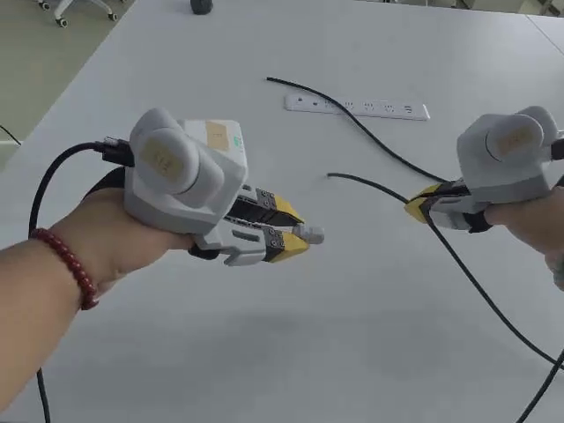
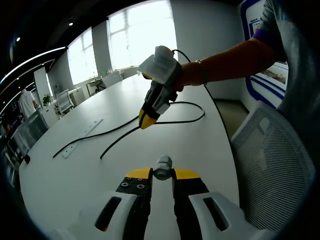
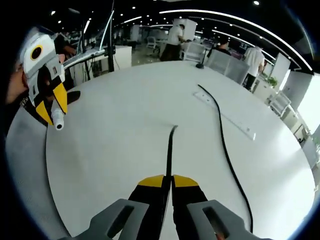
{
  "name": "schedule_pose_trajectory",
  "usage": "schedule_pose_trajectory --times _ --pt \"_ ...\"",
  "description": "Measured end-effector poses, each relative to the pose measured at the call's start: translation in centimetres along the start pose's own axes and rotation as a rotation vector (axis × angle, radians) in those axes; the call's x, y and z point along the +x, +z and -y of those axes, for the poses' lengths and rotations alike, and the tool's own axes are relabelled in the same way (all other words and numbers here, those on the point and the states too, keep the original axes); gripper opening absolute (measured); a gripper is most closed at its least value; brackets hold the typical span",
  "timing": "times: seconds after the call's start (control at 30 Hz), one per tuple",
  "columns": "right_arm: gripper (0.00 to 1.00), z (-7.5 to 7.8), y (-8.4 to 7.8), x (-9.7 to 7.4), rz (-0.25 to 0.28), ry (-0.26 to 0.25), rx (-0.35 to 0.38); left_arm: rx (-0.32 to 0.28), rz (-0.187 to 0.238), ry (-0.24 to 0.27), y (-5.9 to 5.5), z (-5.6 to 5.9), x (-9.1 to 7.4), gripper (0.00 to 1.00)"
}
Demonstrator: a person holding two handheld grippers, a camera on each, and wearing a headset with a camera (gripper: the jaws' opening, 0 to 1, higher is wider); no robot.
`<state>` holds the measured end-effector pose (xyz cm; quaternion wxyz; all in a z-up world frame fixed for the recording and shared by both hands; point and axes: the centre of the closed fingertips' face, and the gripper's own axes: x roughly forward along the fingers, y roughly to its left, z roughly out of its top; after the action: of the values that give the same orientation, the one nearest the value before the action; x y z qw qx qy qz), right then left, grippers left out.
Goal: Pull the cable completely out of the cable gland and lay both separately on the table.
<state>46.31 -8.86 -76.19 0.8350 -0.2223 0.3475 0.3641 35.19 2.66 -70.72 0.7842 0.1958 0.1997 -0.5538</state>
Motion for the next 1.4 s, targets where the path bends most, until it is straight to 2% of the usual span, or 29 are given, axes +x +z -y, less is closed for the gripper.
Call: schedule_pose_trajectory --times 0.2,0.23,0.4,0.8,1.4 --pt "0.0 0.1 -0.4 2.8 -0.044 0.025 0.017 -0.015 -0.004 0.011 -0.6 -0.5 0.3 0.16" --pt "0.0 0.5 -0.6 3.5 -0.048 0.023 0.013 -0.021 -0.002 0.008 -0.7 -0.5 0.3 0.16" --pt "0.0 0.3 -1.4 4.6 -0.088 0.033 0.004 -0.023 -0.009 0.01 -1.0 -0.5 0.4 0.16" --pt "0.0 0.1 -2.0 5.8 -0.122 0.054 0.003 -0.034 -0.018 0.004 -1.6 -0.6 0.8 0.16" --pt "0.0 -0.1 -2.9 6.6 -0.161 0.083 0.004 -0.043 -0.017 -0.006 -1.7 -0.6 1.1 0.16"
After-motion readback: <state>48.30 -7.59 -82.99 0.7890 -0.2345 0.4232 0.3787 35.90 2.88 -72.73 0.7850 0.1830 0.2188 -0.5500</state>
